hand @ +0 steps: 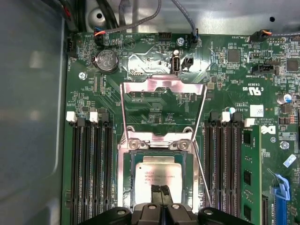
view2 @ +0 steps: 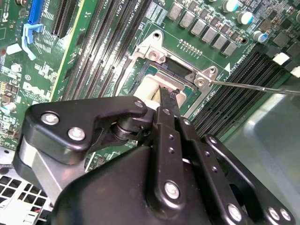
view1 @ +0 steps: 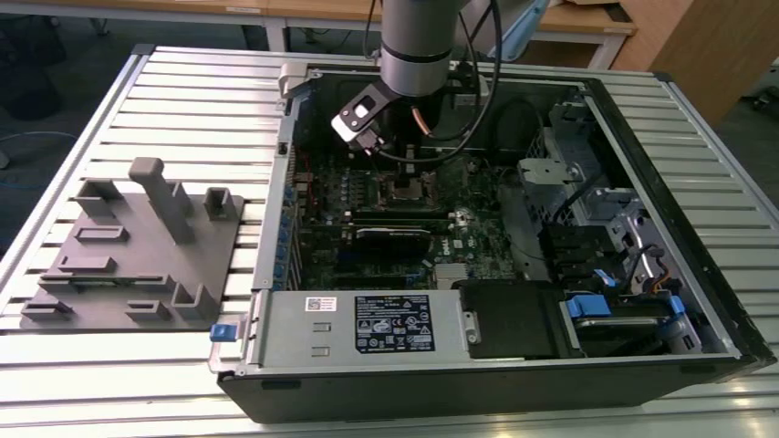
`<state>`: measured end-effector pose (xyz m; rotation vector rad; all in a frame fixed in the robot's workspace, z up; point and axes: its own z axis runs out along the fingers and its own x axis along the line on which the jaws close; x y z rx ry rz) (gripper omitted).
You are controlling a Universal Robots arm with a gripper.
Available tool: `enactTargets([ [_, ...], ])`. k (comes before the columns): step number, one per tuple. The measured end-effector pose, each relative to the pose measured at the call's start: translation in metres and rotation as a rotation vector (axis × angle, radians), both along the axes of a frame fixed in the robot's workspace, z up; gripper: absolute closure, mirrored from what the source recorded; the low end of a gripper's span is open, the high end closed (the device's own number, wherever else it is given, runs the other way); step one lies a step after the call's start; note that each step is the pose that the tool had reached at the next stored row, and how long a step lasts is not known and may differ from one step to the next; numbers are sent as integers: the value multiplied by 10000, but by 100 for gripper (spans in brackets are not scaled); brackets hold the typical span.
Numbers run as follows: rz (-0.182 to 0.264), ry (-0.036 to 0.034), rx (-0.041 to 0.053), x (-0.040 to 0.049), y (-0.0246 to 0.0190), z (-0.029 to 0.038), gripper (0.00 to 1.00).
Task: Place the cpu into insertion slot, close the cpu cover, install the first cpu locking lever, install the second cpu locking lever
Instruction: 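Place the cpu into insertion slot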
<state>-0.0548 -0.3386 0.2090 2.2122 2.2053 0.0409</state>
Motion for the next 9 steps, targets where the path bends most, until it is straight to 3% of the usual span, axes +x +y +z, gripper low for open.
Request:
enactTargets([
  [9, -22, 11, 0, 48, 0, -24, 90],
])
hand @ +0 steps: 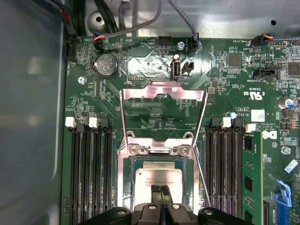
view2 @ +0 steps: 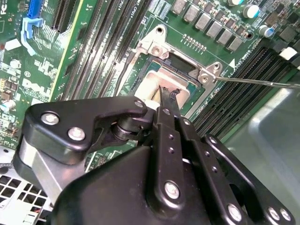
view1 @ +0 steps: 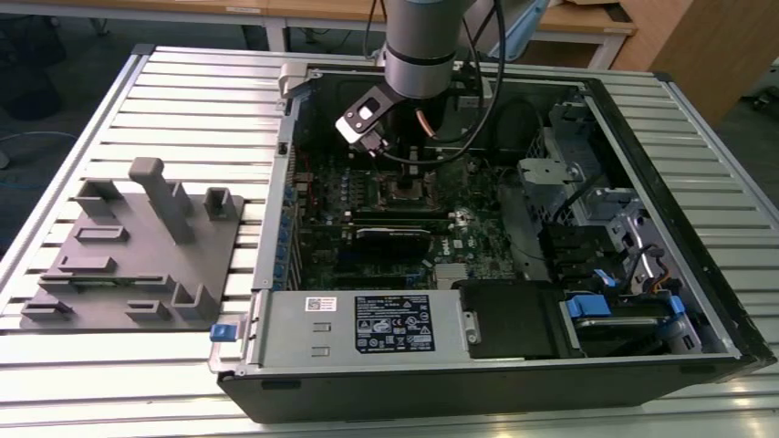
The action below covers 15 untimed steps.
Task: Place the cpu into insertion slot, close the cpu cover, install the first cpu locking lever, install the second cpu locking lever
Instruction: 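Place the cpu into insertion slot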
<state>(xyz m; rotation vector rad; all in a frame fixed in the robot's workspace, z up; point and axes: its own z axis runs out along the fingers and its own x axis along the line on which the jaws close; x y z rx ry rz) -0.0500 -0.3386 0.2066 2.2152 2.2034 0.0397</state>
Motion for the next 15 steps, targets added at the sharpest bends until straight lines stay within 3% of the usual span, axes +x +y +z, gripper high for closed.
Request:
enactTargets([
  [15, -168, -1, 2, 2, 0, -19, 90],
])
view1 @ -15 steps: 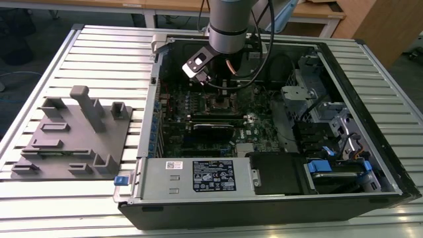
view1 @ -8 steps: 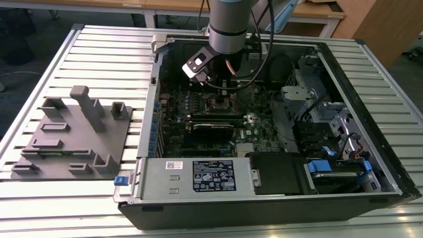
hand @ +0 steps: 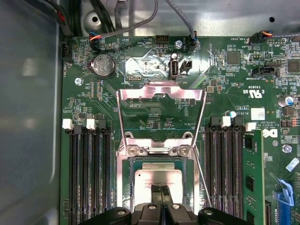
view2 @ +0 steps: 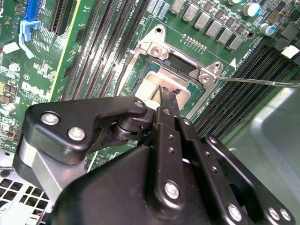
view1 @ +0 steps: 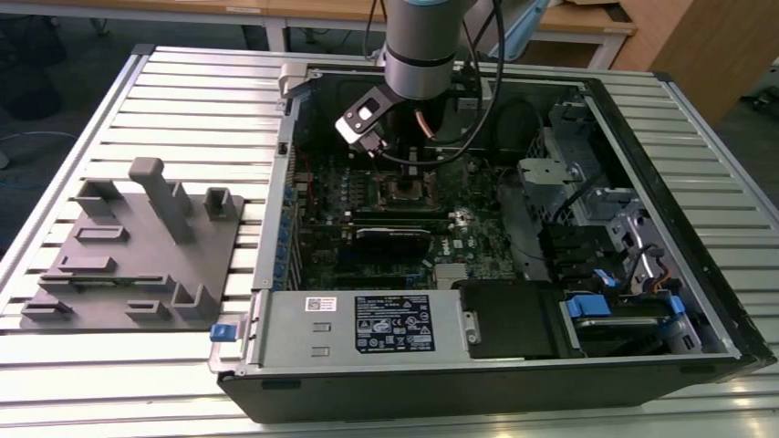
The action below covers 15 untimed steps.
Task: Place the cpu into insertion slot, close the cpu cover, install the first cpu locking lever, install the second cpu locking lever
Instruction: 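Place the cpu into insertion slot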
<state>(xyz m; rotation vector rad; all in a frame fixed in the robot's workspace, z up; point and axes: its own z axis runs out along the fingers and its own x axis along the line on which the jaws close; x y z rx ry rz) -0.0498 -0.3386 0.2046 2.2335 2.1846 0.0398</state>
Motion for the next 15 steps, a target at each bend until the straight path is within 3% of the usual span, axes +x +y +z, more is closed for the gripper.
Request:
enactTargets([
  [15, 0, 3, -3, 21, 0, -27, 90],
])
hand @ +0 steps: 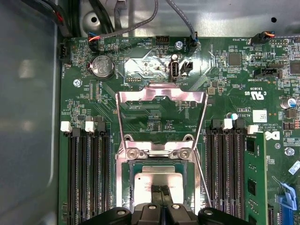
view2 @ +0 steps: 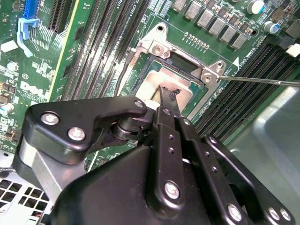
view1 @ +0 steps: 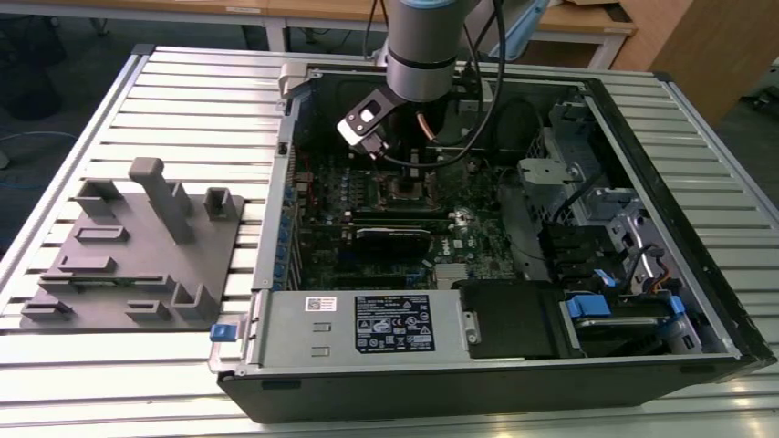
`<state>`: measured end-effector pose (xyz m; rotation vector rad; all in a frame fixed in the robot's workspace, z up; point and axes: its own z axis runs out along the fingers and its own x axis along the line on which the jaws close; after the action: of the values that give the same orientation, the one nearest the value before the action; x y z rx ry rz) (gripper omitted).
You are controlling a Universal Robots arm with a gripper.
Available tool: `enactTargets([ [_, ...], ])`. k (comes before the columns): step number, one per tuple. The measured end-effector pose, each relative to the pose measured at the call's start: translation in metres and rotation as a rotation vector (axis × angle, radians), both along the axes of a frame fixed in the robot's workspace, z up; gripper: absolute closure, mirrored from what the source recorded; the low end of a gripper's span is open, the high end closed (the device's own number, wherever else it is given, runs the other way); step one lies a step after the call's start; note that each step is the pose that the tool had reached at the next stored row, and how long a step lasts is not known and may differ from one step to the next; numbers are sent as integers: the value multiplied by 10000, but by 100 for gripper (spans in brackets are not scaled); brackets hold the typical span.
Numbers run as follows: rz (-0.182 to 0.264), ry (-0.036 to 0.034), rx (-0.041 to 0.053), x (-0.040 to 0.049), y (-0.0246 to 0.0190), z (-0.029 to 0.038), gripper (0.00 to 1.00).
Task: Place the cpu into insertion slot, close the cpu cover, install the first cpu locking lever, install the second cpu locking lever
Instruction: 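Place the cpu into insertion slot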
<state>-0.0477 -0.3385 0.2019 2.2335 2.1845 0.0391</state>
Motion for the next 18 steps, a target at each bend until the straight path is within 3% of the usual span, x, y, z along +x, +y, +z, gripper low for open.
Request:
enactTargets([
  [18, 1, 5, 6, -2, -3, -49, 90],
])
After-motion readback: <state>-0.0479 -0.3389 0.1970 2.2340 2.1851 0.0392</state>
